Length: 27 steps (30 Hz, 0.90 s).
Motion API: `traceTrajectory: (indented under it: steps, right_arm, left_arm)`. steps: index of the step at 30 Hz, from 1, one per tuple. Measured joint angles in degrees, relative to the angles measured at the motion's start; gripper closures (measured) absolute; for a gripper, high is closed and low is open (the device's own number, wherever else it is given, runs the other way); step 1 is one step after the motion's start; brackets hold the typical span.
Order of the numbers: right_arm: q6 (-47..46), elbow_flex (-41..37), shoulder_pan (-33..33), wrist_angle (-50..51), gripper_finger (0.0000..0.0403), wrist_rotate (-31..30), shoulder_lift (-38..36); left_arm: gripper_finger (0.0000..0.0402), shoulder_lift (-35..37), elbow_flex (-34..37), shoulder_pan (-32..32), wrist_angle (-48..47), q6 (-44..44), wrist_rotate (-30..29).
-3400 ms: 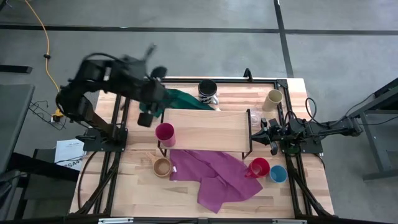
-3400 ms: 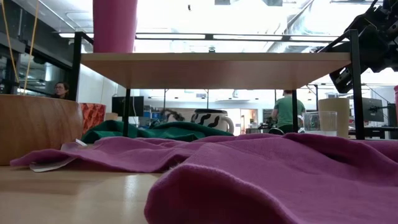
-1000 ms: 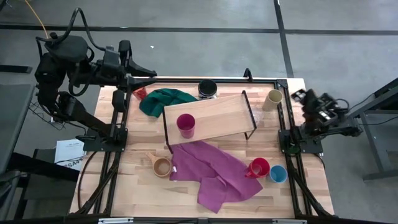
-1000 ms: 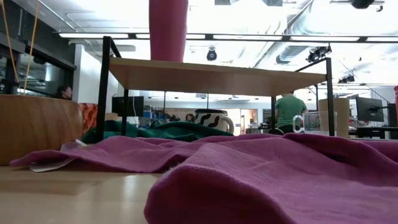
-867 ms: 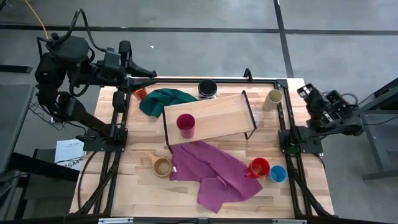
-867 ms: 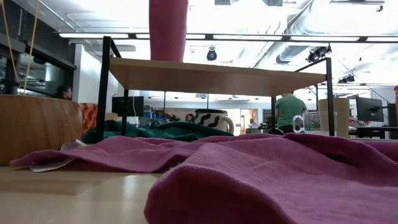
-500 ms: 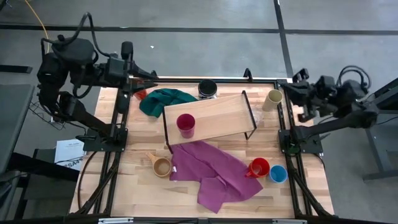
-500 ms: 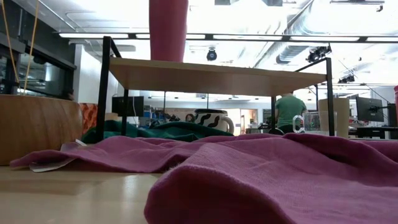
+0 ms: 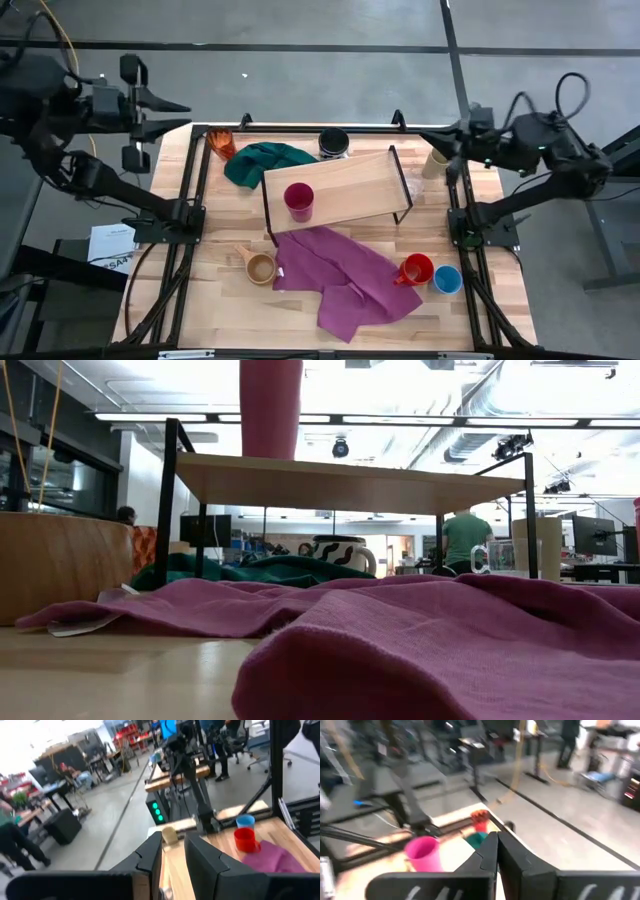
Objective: Stack small to large cups/mugs on shelf
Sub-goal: Put the white cup on the shelf
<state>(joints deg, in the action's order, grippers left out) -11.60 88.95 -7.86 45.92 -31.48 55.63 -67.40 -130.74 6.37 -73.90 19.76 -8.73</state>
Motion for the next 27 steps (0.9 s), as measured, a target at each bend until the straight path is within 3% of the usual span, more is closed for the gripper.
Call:
traceTrajectory:
  steps: [6, 13, 20, 27]
  right_arm:
    - [-7.8, 3.8, 2.9, 10.4, 0.0402, -3.3, 5.3]
    - [-17.6, 7.4, 10.9, 24.3, 0.0402, -2.3, 11.9]
    - [-23.1, 10.4, 21.2, 38.4, 0.0402, 3.9, 18.2]
    - [-28.0, 10.3, 31.5, 44.0, 0.0402, 13.7, 21.2]
  left_arm:
    - [0.0328, 6.6, 13.5, 0.0, 0.9, -2.4, -1.0]
    - [0.0328, 17.0, 34.6, 0.0, 11.9, -5.1, -0.9]
    - [0.0328, 26.7, 51.1, 0.0, 19.8, -11.0, -1.4]
    - [0.0328, 30.5, 58.9, 0.0, 21.5, -14.6, -2.4]
